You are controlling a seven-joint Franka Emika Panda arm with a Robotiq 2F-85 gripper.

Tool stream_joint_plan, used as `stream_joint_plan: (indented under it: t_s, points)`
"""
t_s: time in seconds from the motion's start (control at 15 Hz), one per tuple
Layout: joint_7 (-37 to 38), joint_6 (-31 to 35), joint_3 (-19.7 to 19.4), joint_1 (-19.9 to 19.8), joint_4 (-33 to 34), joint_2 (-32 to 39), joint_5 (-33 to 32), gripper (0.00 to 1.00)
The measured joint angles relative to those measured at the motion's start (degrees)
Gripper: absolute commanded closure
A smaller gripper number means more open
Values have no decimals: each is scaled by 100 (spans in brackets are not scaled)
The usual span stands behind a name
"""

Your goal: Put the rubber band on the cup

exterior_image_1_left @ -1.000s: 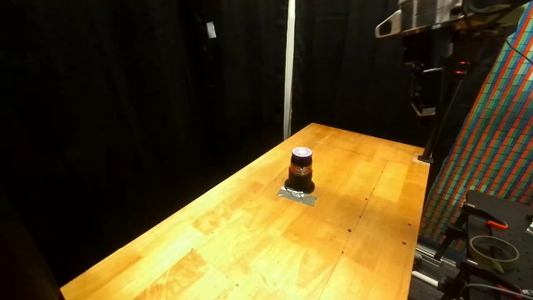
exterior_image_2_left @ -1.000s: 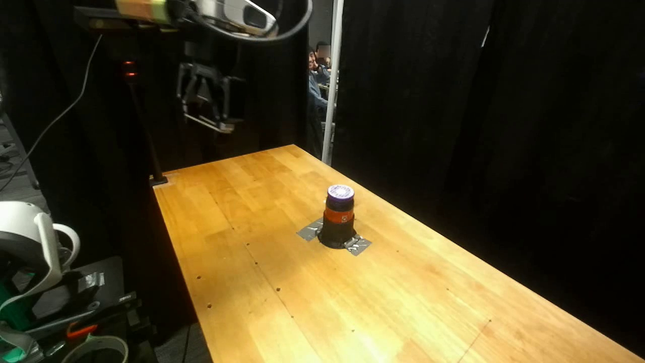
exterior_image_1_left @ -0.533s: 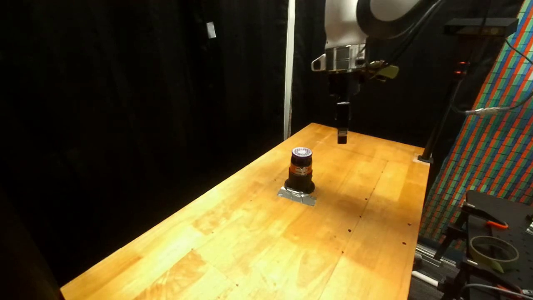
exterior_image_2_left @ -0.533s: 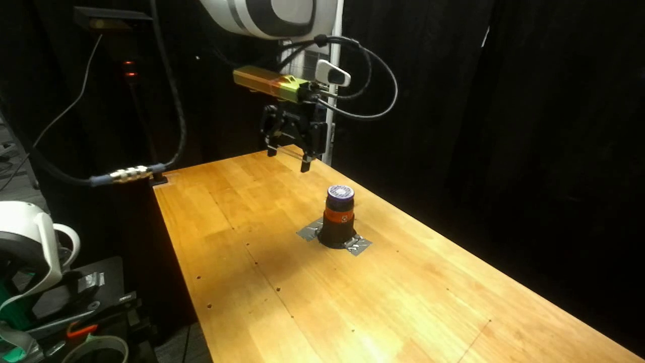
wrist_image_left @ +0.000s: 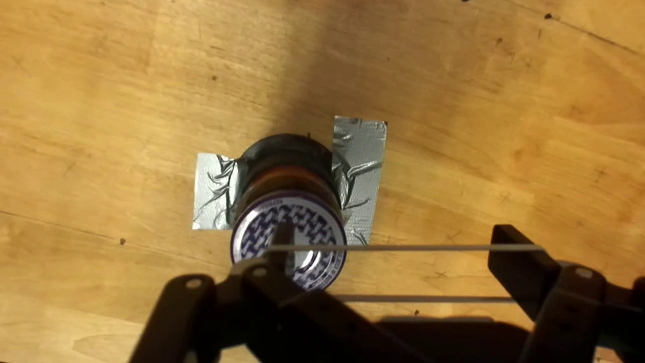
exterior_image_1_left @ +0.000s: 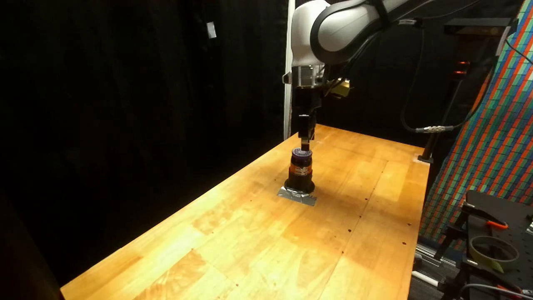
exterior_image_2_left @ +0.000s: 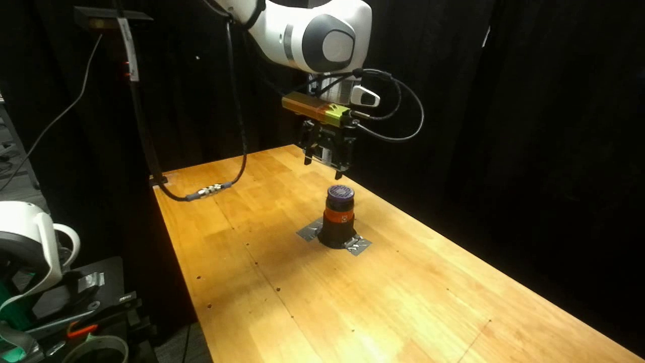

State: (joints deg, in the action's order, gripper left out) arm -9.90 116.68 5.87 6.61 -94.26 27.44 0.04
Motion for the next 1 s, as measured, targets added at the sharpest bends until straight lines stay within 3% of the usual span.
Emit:
stream_joint_plan:
  t_s: [1.0]
  points:
    - [153,291,-216,3,841,1039,-553,0]
